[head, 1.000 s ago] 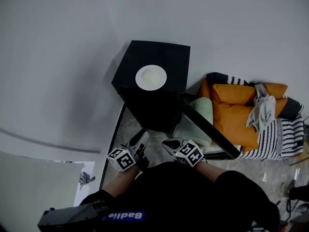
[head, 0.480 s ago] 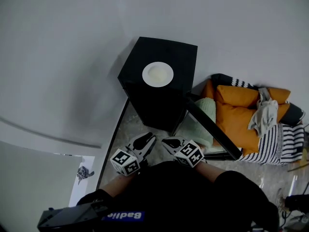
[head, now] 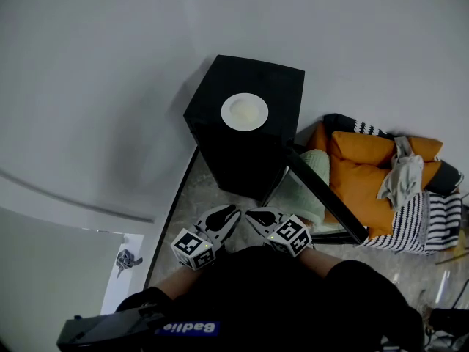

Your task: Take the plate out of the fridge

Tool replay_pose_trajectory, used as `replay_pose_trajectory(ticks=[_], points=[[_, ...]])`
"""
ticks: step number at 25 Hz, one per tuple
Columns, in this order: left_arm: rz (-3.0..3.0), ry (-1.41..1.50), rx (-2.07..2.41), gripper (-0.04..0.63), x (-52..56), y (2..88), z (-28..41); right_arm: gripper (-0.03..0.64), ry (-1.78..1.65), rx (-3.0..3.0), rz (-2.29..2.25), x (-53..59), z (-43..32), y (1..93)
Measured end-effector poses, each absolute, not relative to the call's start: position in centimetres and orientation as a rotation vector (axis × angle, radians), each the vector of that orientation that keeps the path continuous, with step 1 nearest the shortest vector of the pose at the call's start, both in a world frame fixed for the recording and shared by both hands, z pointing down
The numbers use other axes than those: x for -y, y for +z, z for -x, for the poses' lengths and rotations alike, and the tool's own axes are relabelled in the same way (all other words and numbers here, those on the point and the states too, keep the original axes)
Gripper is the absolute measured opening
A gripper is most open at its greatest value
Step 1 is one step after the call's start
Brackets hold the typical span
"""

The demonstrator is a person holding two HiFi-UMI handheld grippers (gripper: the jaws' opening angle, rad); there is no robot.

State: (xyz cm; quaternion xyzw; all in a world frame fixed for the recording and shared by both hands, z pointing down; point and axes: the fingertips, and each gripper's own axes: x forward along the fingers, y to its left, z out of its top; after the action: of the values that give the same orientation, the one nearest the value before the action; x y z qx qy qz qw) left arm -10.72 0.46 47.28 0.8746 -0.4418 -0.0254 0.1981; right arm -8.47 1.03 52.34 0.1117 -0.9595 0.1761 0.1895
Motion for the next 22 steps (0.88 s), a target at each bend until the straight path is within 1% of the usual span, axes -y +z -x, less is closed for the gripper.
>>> replay_pose_trajectory(ticks=[1,2,4,22], points=[[-2.457,-0.067,1.239,0.081,-0.6,47.2,10.7,0.011,0.493,2.699,-0.317,-1.1,8.4,52.3],[-2.468,-0.067,1.241,0.048,-0.8,47.1,10.6,0.011,0.492,2.701,-0.320,-1.1,8.4,52.2],[-2.486,-0.066,1.238,0.012,-1.0,47.0,10.5,0.011,0.488,2.703,-0.322,-1.2,8.4,52.2],[-2.534,-0.017,1.151,0.008,-2.0,46.7,9.0,0.011,0.469,2.739,-0.313,-1.7,8.6,51.2]])
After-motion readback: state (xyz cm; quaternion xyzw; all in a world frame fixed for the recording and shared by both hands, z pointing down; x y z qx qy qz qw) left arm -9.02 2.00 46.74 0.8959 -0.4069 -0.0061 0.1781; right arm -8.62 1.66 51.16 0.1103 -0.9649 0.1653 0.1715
